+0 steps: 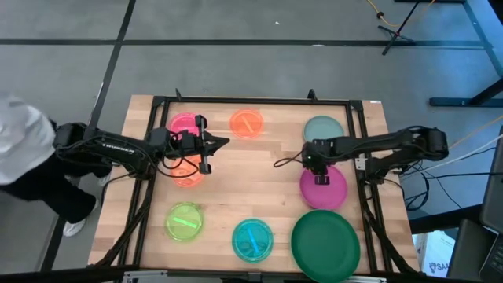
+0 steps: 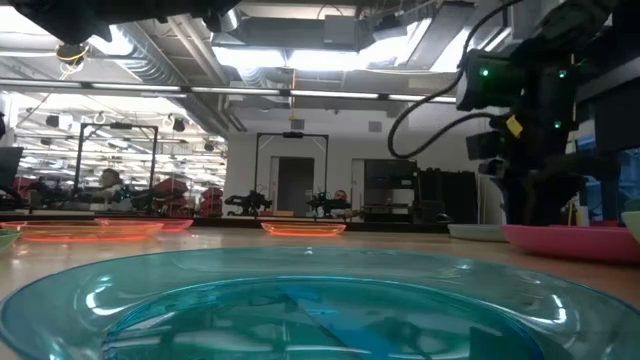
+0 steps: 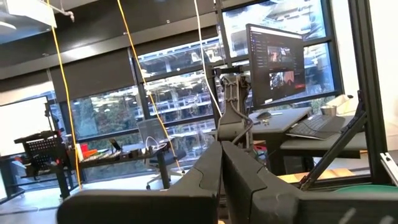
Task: Stack plastic plates
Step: Stack the pink plate on the green plate
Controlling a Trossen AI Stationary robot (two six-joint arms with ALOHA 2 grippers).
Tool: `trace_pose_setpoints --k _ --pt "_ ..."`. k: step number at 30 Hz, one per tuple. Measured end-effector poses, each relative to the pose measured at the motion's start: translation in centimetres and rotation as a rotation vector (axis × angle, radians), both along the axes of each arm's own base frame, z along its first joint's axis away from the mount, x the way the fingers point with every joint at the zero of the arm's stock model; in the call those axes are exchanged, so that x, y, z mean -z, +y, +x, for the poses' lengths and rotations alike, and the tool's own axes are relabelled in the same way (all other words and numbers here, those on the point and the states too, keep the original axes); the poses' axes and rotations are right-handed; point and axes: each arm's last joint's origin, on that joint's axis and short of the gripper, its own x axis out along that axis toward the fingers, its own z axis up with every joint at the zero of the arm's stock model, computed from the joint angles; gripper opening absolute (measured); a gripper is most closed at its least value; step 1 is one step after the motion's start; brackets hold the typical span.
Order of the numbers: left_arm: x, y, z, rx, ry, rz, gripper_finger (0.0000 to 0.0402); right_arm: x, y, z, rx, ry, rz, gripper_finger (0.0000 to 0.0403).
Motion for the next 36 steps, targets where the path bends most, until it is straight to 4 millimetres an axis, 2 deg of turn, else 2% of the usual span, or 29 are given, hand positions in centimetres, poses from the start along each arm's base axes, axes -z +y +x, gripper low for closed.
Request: trace_pose_setpoints --k 4,12,15,21,28,31,36 --pt "0.0 0.0 0.0 0.0 0.0 0.0 0.0006 0.4 0.0 0.1 -0.01 0.02 0.047 0.0128" --pt "0.0 0.1 0.0 -0.007 -0.001 0.0 0.0006 0.3 -0.1 0.4 -0.037 0.013 0.065 0.0028" --pt "0.0 0.1 0.0 -0.008 -0.001 0.0 0.0006 -0.3 -0.2 0.8 -0.039 0.004 0.05 0.0007" --pt "0.0 0.1 0.0 -0.007 -0.001 0.0 0.0006 -2.7 -0.6 2.4 -0.03 -0.063 -0.026 0.0012" --pt "0.0 0.1 0.0 -0.008 -0.001 0.001 0.0006 -6.6 -0.8 3.7 -0.019 -0.107 -0.032 0.0002" --pt "0.0 0.1 0.0 -0.007 -0.001 0.0 0.0006 -8.5 -0.7 3.6 -0.003 -0.147 -0.003 0.0001" --pt "0.0 0.1 0.0 -0.007 -0.001 0.0 0.0006 -11.3 -0.2 2.1 0.04 -0.236 0.1 0.0"
